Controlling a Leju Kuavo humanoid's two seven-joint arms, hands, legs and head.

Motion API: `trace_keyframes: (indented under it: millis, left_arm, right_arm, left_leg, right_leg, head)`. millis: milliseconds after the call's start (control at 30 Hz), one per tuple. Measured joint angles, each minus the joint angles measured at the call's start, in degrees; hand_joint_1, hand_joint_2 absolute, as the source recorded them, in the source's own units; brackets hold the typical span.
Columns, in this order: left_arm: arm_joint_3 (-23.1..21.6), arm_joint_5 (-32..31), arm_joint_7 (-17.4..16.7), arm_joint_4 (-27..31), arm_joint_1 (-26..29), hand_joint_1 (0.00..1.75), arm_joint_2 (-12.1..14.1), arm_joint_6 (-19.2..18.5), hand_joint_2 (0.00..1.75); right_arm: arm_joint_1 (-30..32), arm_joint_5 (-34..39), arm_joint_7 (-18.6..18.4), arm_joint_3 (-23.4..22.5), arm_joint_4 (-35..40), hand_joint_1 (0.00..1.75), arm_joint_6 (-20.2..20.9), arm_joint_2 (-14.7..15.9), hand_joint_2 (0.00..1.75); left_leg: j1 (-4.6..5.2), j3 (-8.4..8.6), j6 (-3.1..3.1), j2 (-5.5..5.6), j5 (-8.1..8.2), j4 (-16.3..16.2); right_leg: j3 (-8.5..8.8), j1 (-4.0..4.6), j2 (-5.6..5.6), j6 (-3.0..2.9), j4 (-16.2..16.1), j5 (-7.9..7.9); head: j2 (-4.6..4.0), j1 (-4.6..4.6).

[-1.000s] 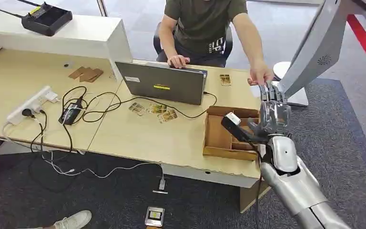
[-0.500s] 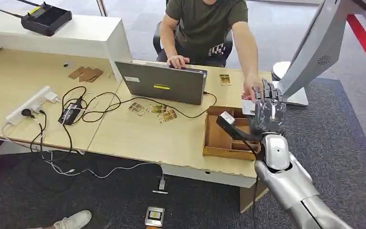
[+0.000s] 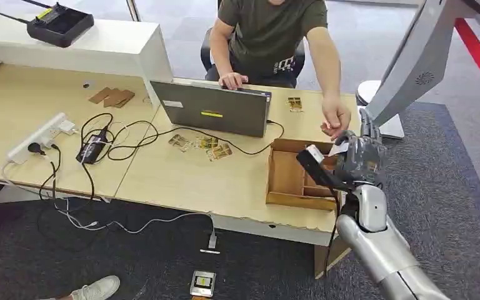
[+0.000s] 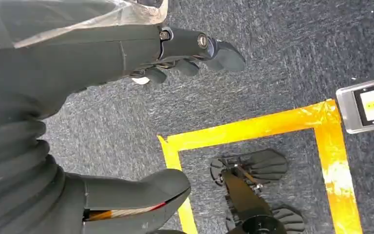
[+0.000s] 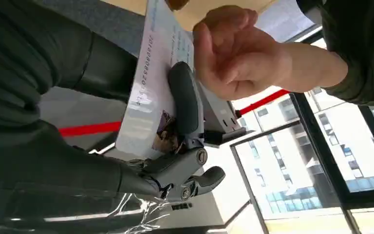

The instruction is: Pass the card to the sensor for recognition and then transmit it.

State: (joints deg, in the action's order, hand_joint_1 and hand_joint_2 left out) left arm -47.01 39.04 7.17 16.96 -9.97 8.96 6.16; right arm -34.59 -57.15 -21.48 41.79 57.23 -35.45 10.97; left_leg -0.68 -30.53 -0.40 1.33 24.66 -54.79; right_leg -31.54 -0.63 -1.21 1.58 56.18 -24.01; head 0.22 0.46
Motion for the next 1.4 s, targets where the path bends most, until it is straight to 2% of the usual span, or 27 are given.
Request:
trace_keyframes:
  millis: [267,567,900,1167,1300,1400]
  left_arm:
    - [1.4,1.5,1.7,0.0,1.7,0.0,1.5,-0.5,1.75]
    - [2.7,3.0,2.9,0.0,3.9,0.0,3.2,-0.8,1.75]
    - [2.9,4.0,4.3,0.0,4.9,0.0,3.6,-0.4,1.75]
    - [2.9,5.0,4.7,0.0,4.8,0.0,3.6,2.2,1.75]
    - [2.9,5.1,4.7,0.0,4.9,0.0,3.5,2.3,1.75]
    - [2.9,5.1,4.8,0.0,4.9,0.0,3.5,2.4,1.75]
  right_arm:
    - [6.5,12.7,2.1,-3.3,4.7,1.75,-1.7,4.0,1.75]
    - [13.0,18.4,4.3,-5.3,4.3,1.75,-2.7,6.0,1.75]
    - [14.9,23.3,7.7,-5.6,-2.0,1.75,-1.5,5.2,1.75]
    - [13.7,23.9,8.4,-5.3,-8.5,1.75,2.6,2.7,1.75]
    - [12.8,23.0,8.3,-5.2,-9.9,1.75,1.3,1.9,1.75]
    - [12.5,20.8,6.4,-5.0,-9.4,1.75,-0.9,2.0,1.75]
  left_leg:
    - [0.0,-0.01,0.02,-0.02,0.02,0.0]
    - [-0.01,-0.02,0.01,-0.04,0.02,0.0]
    - [0.0,-0.03,0.01,-0.03,0.02,0.0]
    - [-0.02,0.01,0.01,-0.05,0.02,0.0]
    - [-0.02,0.04,0.01,-0.05,0.01,0.0]
    - [0.0,0.04,0.01,-0.04,-0.02,0.0]
  right_leg:
    - [-0.01,0.0,0.0,0.0,0.0,0.0]
    - [-0.03,0.01,0.0,0.0,0.0,0.0]
    - [-0.01,0.01,0.0,0.0,0.0,0.0]
    - [0.01,0.03,0.0,-0.01,0.0,0.0]
    - [0.05,0.03,0.0,0.0,0.0,0.0]
    - [0.06,0.02,0.0,0.01,0.0,0.02]
  head:
    - [0.0,0.02]
    - [0.0,0.0]
    - [0.0,0.02]
    - [0.0,0.0]
    - [0.0,0.0]
    - [0.0,0.02]
